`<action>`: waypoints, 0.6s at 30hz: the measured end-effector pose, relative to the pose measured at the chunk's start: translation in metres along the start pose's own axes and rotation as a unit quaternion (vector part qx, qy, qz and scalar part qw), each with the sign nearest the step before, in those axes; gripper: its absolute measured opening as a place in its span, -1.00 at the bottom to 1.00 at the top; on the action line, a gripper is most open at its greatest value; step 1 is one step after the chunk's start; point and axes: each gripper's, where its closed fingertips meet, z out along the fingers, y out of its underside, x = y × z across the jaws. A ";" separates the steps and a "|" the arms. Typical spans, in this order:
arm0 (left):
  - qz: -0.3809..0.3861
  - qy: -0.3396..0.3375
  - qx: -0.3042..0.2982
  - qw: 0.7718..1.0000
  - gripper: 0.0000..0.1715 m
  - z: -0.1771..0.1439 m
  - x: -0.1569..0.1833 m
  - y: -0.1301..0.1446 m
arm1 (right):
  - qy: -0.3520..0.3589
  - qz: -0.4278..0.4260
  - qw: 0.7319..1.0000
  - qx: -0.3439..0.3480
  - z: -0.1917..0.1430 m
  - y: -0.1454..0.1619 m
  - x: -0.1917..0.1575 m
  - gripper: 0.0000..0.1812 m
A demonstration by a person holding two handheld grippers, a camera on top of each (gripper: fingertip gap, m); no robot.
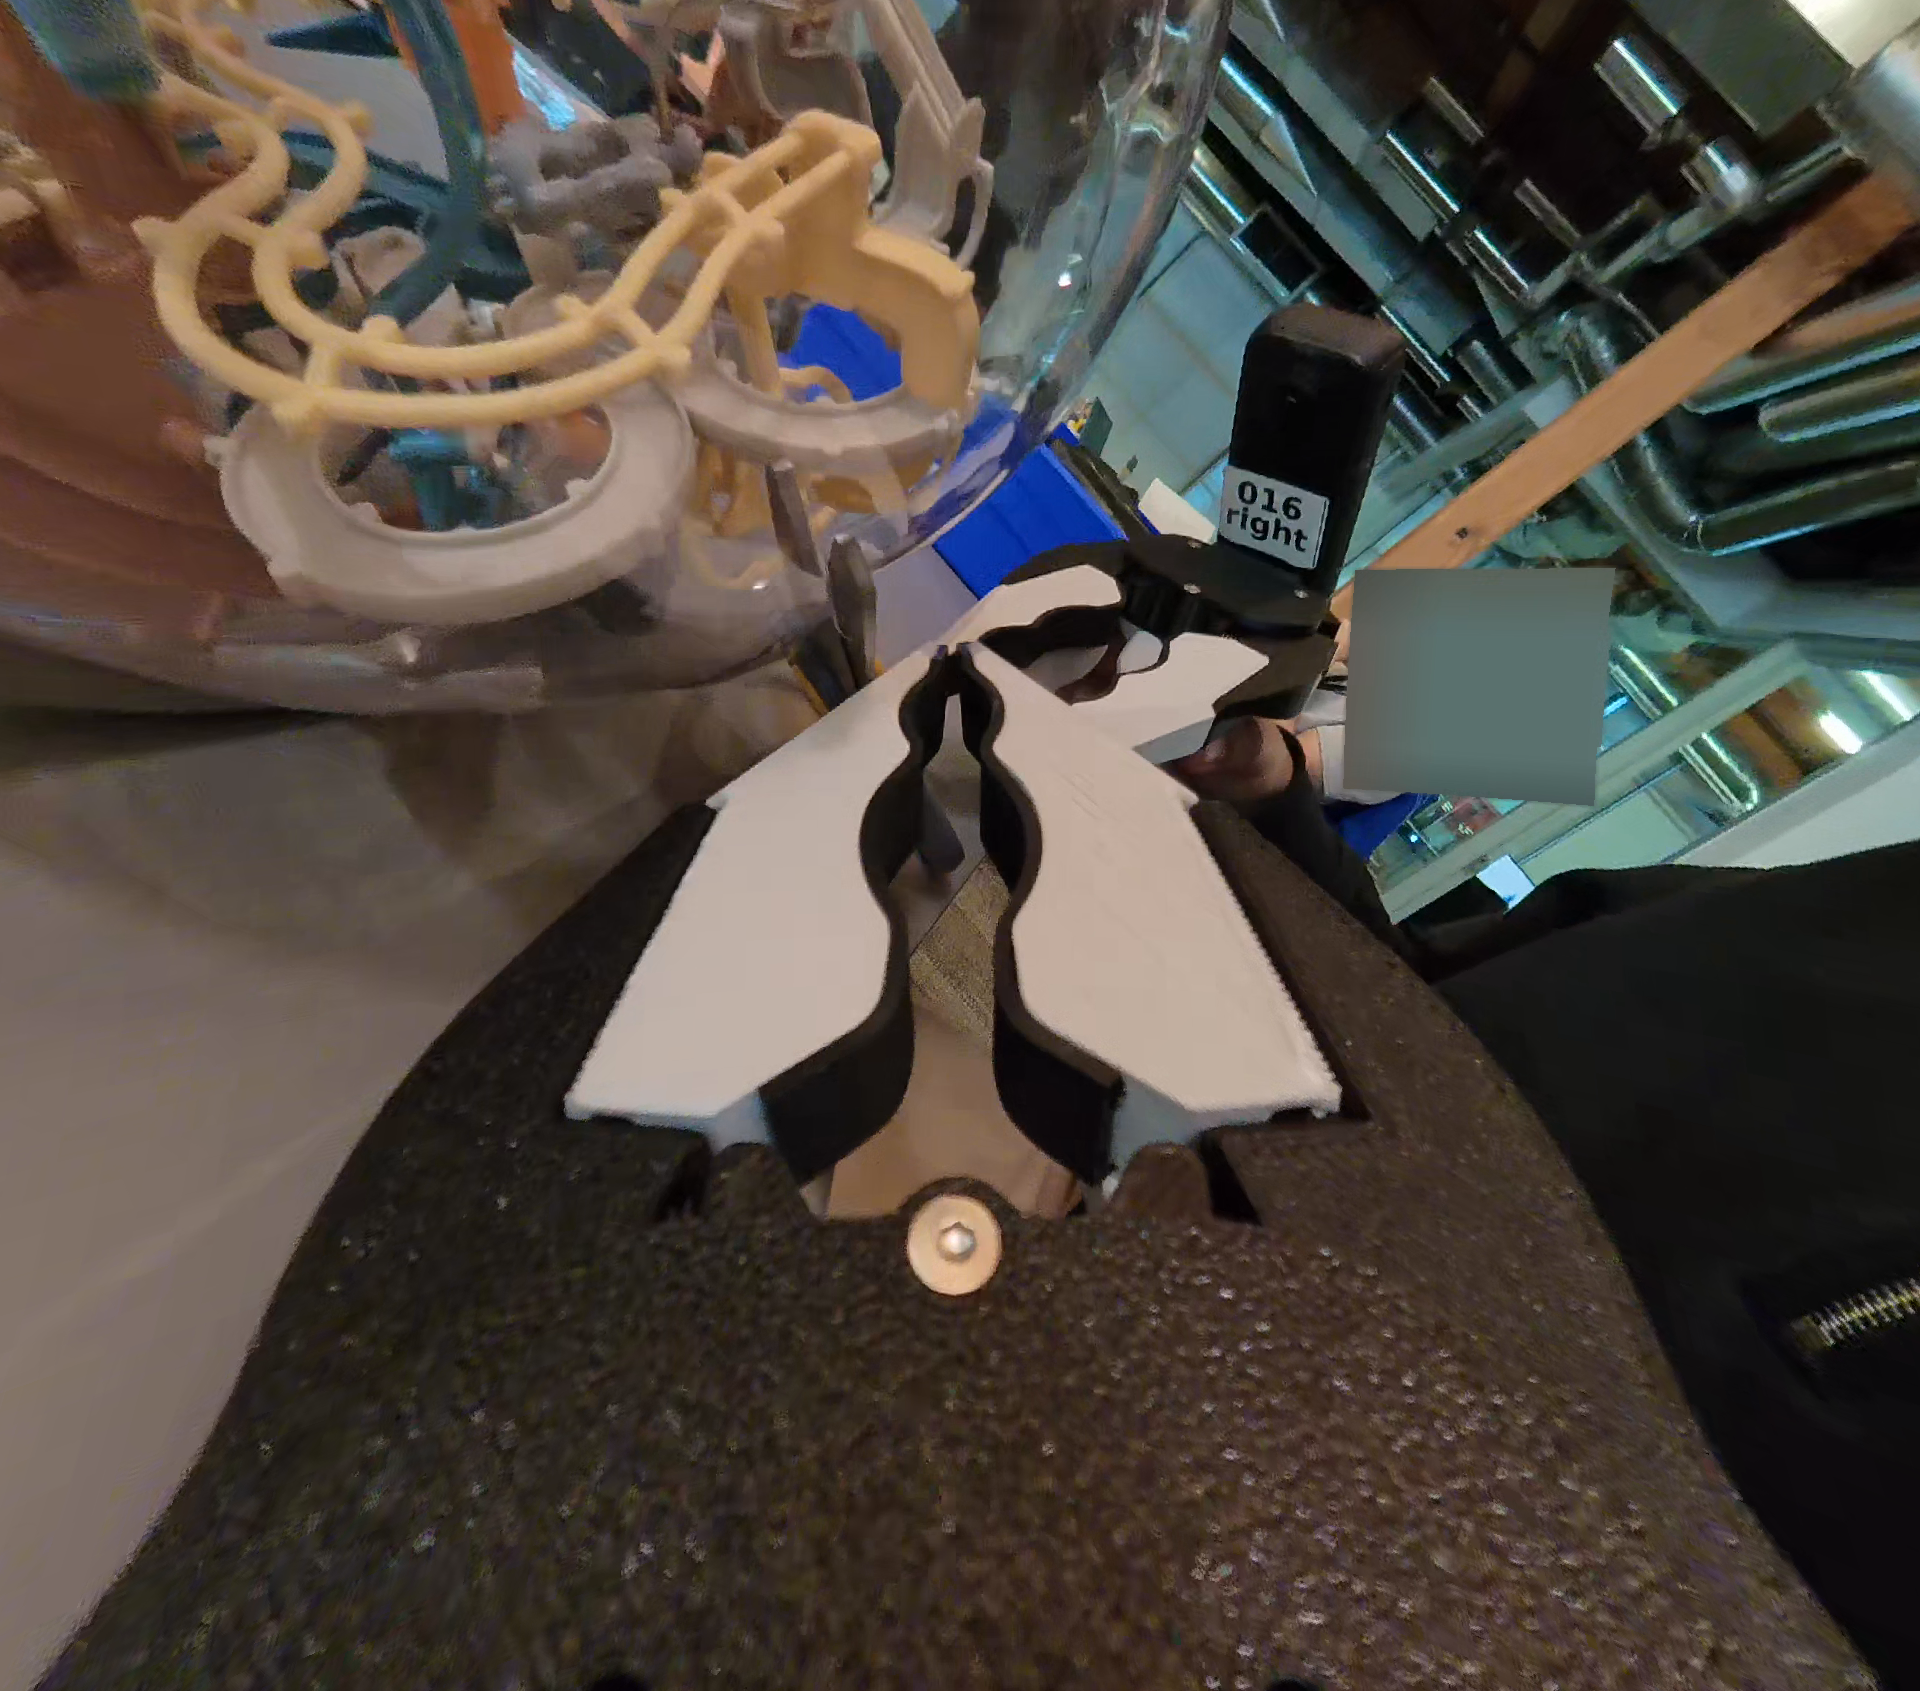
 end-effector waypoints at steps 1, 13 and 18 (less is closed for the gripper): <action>-0.002 -0.002 0.000 1.000 -1.00 -0.001 -0.001 -0.001 | 0.009 -0.002 1.000 -0.004 0.000 0.002 0.002 -0.62; -0.005 -0.018 -0.001 1.000 -1.00 -0.002 -0.010 -0.003 | 0.047 -0.088 0.993 -0.065 -0.009 0.008 0.036 -0.57; 0.002 -0.037 -0.009 0.999 -1.00 0.001 -0.014 0.000 | 0.027 -0.147 0.986 -0.081 0.006 0.010 0.028 -0.54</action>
